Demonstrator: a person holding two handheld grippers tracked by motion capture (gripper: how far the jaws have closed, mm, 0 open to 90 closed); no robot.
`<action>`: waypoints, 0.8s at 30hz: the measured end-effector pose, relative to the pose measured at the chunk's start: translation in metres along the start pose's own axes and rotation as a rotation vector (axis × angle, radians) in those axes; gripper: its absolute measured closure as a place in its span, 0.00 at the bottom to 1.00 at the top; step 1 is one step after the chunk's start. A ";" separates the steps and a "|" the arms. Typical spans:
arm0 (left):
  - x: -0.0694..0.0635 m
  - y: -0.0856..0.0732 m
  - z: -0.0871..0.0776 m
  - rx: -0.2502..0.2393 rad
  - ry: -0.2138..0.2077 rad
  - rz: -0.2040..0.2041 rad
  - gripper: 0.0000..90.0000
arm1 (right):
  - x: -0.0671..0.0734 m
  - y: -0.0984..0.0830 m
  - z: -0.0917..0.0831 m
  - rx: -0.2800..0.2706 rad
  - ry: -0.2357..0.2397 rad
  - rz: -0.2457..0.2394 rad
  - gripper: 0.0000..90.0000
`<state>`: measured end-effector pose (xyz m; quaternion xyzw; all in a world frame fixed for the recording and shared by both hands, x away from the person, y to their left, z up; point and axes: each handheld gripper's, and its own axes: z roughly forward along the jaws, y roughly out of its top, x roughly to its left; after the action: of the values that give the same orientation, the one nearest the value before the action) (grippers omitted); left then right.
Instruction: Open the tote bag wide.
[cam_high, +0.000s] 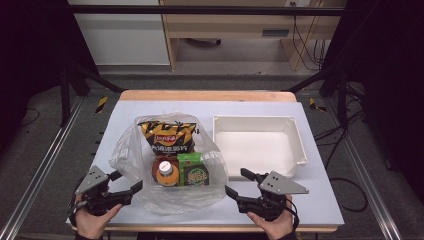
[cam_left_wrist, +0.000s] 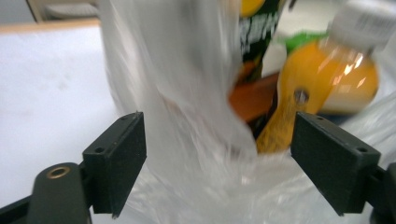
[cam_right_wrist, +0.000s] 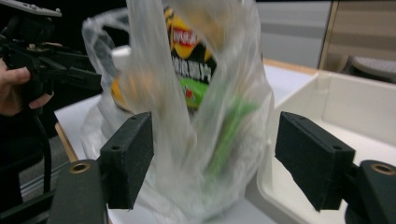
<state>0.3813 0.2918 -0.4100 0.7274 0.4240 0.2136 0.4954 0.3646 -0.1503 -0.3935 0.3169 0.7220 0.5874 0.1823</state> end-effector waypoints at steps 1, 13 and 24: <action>0.000 0.005 -0.003 -0.010 0.006 0.002 0.18 | 0.001 0.003 0.000 -0.008 0.002 0.001 0.30; 0.021 0.067 -0.010 -0.079 0.058 0.002 0.20 | -0.002 0.065 0.011 -0.120 -0.005 -0.027 0.38; 0.040 0.094 0.017 -0.002 0.030 0.017 0.43 | -0.026 0.079 0.072 -0.026 -0.077 -0.004 0.50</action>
<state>0.4537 0.3022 -0.3365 0.7271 0.4250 0.2291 0.4881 0.4486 -0.1067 -0.3376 0.3355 0.7073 0.5840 0.2150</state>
